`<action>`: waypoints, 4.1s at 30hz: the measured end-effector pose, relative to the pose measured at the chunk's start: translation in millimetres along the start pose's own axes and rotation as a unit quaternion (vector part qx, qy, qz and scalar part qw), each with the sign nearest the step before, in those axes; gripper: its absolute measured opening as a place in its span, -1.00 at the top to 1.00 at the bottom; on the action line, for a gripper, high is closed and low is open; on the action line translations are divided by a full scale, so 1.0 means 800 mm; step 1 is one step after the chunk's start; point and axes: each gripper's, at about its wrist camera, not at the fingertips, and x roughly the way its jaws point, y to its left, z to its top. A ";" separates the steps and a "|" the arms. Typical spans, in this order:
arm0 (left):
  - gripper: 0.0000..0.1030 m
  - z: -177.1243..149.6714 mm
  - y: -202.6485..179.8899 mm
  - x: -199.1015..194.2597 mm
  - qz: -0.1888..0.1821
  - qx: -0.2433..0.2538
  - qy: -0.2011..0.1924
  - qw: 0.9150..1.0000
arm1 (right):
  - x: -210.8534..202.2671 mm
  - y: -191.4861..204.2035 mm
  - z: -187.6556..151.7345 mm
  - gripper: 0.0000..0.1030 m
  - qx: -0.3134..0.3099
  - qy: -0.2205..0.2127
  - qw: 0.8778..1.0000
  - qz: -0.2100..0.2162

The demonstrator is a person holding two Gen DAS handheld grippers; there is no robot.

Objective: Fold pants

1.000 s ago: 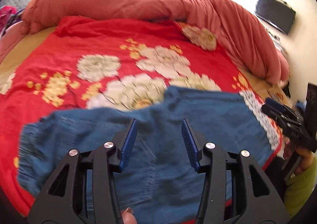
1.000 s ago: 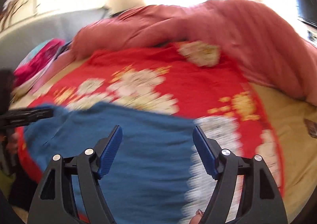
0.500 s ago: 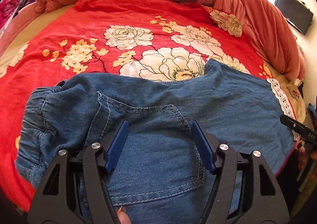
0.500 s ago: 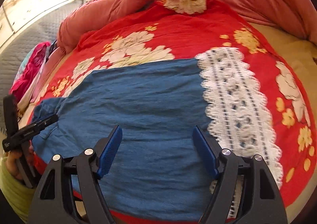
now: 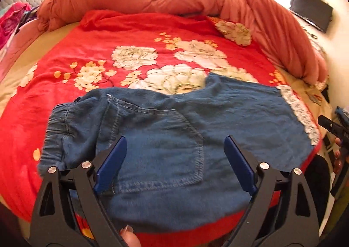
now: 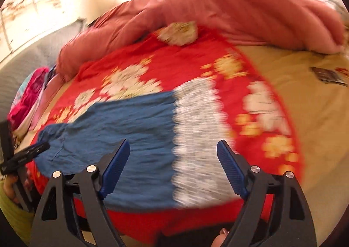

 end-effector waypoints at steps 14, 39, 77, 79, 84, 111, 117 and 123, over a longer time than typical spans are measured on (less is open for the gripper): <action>-0.64 -0.050 -0.059 0.010 0.009 0.085 0.047 0.995 | 0.009 0.033 -0.032 -0.55 -0.043 0.068 0.996 0.034; -0.64 -0.018 -0.132 -0.058 -0.051 0.121 -0.018 0.991 | -0.048 -0.021 -0.031 -0.57 0.012 -0.002 1.000 0.023; -0.32 0.147 -0.337 0.244 -0.177 0.239 0.150 0.943 | 0.027 -0.053 -0.028 -0.46 0.079 0.060 0.992 0.074; -0.23 0.146 -0.338 0.256 -0.186 0.240 0.162 0.939 | 0.034 -0.055 -0.028 -0.30 0.083 0.070 0.991 0.072; 0.29 0.140 -0.334 0.277 -0.227 0.224 0.194 0.928 | 0.037 -0.061 -0.027 0.03 0.098 0.069 0.989 0.088; 0.80 0.140 -0.321 0.254 -0.266 0.206 0.171 0.926 | 0.027 -0.036 -0.008 0.58 0.082 0.021 0.989 0.120; 0.80 0.154 -0.292 0.214 -0.299 0.172 0.136 0.929 | 0.021 0.017 0.000 0.60 0.036 0.011 0.990 0.134; 0.80 0.165 -0.236 0.170 -0.310 0.133 0.101 0.936 | 0.009 0.070 0.012 0.60 -0.007 0.000 0.988 0.154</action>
